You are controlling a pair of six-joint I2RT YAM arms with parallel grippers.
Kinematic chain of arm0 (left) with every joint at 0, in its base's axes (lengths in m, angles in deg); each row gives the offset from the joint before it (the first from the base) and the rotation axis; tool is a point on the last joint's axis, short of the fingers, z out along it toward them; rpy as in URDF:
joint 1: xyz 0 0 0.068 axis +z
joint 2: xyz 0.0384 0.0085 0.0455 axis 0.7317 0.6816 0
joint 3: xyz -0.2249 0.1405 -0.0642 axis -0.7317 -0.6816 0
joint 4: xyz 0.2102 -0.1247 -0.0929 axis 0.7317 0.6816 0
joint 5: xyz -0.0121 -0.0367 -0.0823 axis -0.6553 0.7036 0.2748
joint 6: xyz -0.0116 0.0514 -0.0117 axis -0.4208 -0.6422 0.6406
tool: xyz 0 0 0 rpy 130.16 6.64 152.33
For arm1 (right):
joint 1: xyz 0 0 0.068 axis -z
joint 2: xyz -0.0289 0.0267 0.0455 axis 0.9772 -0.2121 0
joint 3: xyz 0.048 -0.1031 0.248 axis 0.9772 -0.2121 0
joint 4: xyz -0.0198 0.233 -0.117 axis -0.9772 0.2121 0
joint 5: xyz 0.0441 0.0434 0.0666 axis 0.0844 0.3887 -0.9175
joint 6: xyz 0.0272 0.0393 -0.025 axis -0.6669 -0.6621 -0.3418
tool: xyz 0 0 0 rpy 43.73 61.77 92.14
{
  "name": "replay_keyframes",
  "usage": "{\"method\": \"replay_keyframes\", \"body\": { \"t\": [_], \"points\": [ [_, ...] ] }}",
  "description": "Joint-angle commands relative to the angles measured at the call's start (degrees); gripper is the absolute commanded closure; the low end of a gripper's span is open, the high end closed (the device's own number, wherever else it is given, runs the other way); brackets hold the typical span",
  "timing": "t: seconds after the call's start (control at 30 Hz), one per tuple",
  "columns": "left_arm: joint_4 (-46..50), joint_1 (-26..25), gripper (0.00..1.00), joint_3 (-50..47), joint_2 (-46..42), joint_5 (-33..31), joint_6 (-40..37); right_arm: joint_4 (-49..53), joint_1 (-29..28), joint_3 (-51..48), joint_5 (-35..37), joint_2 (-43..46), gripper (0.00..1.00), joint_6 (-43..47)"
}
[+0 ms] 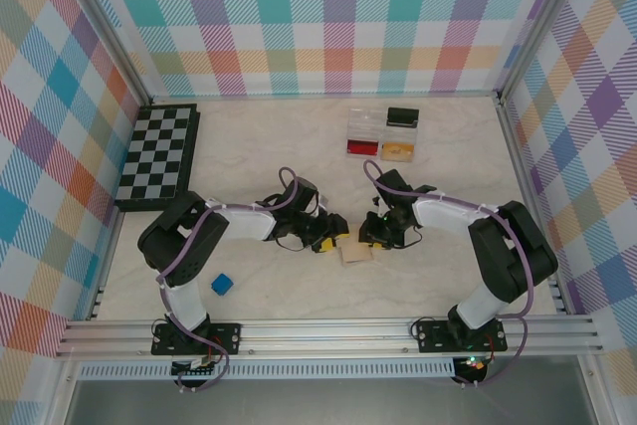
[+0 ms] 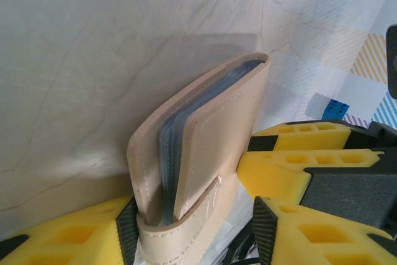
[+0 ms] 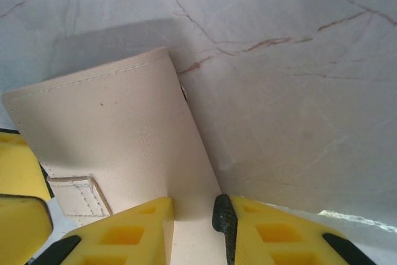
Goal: Take the credit cards out of the card holder
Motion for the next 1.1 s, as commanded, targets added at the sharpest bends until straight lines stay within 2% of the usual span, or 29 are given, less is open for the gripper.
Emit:
{"method": "replay_keyframes", "body": {
  "t": [0.0,0.2,0.27,0.33,0.43,0.53,0.67,0.77,0.97,1.07],
  "points": [
    [-3.33,-0.75,0.54,0.81,1.23,1.71,0.91,-1.65,0.16,-0.66,-2.07,-1.0,0.72,-0.8],
    [-3.21,-0.72,0.77,0.74,0.2,0.52,0.38,-1.2,0.11,-0.46,-1.8,0.96,0.71,-0.51],
    [0.09,-0.5,0.81,1.45,-0.92,-0.47,-1.51,0.01,0.16,-0.05,-0.45,2.36,0.71,-0.54],
    [9.52,-0.25,0.84,3.28,-3.13,-3.43,-5.86,1.57,0.16,0.48,1.62,4.38,0.68,-0.59],
    [30.36,-0.19,0.85,8.91,-7.23,-13.71,-15.41,4.12,0.16,1.54,5.86,8.18,0.61,-0.84],
    [49.2,-1.17,0.86,15.96,-11.3,-29.58,-22.83,7.06,0.14,3.25,10.39,11.03,0.54,-1.4],
    [66.44,-2.46,0.85,25.33,-12.7,-45.76,-26.78,8.19,0.15,4.3,13.9,13.37,0.49,-1.76],
    [74.12,-3.47,0.85,30.17,-11.22,-54.66,-27.26,8.4,0.12,4.15,15.83,14.42,0.45,-2.36],
    [83.5,-7.1,0.85,37.29,-3.99,-69.13,-24.51,8.07,0.22,2.77,17.61,16.0,0.43,-3.13],
    [85.71,-9.17,0.85,39.63,1.95,-72.72,-21.43,7.75,0.16,2.22,17.79,16.31,0.42,-3.34]
  ]
}}
